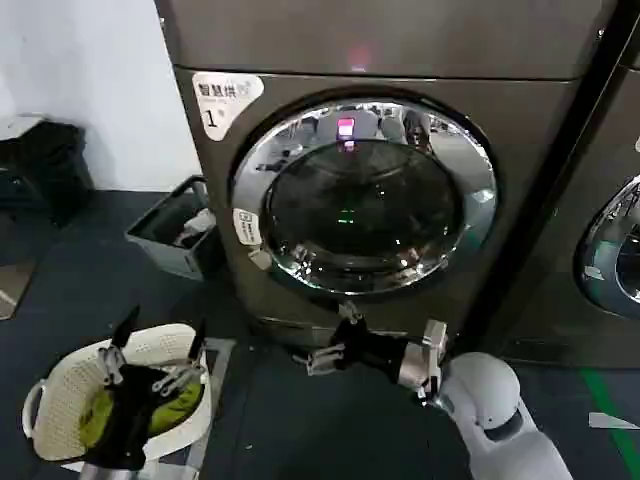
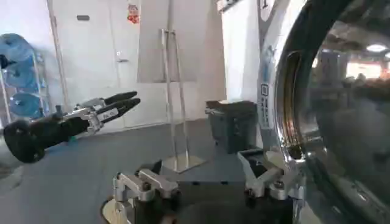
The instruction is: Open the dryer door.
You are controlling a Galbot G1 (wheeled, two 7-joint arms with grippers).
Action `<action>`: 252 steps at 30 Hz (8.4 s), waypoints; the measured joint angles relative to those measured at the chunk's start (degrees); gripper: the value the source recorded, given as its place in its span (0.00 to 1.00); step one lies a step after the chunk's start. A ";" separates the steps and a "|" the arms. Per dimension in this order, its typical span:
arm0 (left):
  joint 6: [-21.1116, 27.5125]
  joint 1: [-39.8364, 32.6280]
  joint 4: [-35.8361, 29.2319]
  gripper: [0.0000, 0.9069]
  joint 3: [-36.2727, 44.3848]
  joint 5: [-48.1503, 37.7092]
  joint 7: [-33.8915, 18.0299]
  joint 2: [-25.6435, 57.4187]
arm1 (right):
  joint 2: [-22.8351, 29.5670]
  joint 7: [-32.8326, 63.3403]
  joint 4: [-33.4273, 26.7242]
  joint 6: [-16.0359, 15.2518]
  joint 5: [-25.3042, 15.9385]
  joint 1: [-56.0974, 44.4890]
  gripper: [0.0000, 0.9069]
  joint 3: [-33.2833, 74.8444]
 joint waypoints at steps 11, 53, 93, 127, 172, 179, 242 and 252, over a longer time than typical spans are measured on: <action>3.50 -0.06 -1.23 1.00 0.41 0.67 0.31 -0.08 | 2.50 3.65 -2.18 0.74 -0.37 3.75 1.00 -1.75; 5.16 -0.02 -1.34 1.00 0.80 0.79 0.48 -0.51 | 10.38 22.09 -13.96 3.27 -8.15 14.42 1.00 -14.22; 5.14 0.02 -1.86 1.00 1.12 0.78 0.61 -0.46 | 16.08 26.81 -24.01 3.45 -10.89 20.78 1.00 -18.54; 5.00 0.20 -2.39 1.00 1.43 0.76 0.69 -0.28 | 20.28 28.23 -29.87 2.85 -10.79 24.85 1.00 -19.32; 8.06 -0.99 -1.29 1.00 -2.68 -4.17 2.33 0.35 | 12.70 3.96 -18.15 2.34 -0.11 18.46 1.00 -14.84; 11.15 -2.21 -1.36 1.00 -5.74 -6.28 3.78 1.16 | 11.38 -0.04 -16.88 2.27 0.75 17.49 1.00 -14.04; 25.49 -16.41 1.24 1.00 -12.69 -23.88 11.59 12.52 | -2.40 -43.11 -10.20 3.91 7.55 10.60 1.00 -5.64; 25.63 -19.07 3.57 1.00 -9.15 -28.87 11.56 16.88 | -4.80 -43.41 -8.62 5.21 8.95 9.06 1.00 -3.74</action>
